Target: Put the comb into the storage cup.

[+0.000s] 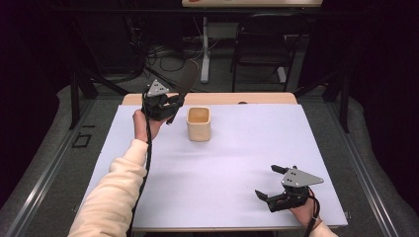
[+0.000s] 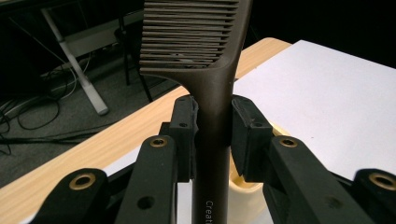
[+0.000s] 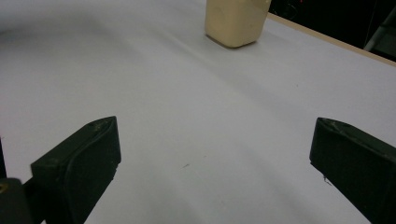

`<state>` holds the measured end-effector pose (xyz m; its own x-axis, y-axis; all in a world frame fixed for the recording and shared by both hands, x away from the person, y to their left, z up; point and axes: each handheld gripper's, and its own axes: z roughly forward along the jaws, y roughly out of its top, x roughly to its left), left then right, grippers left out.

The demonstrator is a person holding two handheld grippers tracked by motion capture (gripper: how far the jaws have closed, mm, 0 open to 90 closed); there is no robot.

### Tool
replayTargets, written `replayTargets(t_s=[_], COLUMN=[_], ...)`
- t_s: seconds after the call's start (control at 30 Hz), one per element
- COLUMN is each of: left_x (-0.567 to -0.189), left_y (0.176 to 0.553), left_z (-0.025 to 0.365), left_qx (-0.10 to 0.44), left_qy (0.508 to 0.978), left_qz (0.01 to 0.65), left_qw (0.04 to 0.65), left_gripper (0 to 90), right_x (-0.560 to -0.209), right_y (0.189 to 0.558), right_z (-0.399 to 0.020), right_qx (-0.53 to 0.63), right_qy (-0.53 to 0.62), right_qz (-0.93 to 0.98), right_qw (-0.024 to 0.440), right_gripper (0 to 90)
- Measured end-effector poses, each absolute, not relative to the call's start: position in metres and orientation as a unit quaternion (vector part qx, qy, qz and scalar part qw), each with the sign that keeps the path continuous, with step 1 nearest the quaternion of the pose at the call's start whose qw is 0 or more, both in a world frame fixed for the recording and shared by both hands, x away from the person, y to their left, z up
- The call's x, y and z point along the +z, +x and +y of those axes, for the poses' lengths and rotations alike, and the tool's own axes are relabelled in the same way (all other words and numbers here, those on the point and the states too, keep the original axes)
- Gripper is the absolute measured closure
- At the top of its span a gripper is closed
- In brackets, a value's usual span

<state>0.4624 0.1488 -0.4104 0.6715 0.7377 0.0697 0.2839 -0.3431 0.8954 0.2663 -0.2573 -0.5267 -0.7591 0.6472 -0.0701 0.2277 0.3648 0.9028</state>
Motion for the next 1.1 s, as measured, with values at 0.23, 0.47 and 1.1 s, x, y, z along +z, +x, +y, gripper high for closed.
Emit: replayTargets(t_s=[0.23, 0.47, 1.1], left_x=[-0.406, -0.405, -0.410], left_y=[0.466, 0.469, 0.479], left_z=[0.140, 0.134, 0.120], left_qx=[0.244, 0.246, 0.248], left_qy=[0.781, 0.778, 0.770], left_qz=[0.315, 0.306, 0.293], left_qw=[0.481, 0.491, 0.510], left_gripper=[72.3, 72.3, 72.3], right_x=[-0.527, -0.527, -0.528], right_y=[0.266, 0.266, 0.267], right_z=[-0.258, -0.257, -0.257], right_qx=[0.493, 0.491, 0.491], right_qy=[0.274, 0.273, 0.275], right_qz=[0.798, 0.799, 0.799], right_qw=[0.213, 0.212, 0.211], right_gripper=[1.5, 1.6, 1.6])
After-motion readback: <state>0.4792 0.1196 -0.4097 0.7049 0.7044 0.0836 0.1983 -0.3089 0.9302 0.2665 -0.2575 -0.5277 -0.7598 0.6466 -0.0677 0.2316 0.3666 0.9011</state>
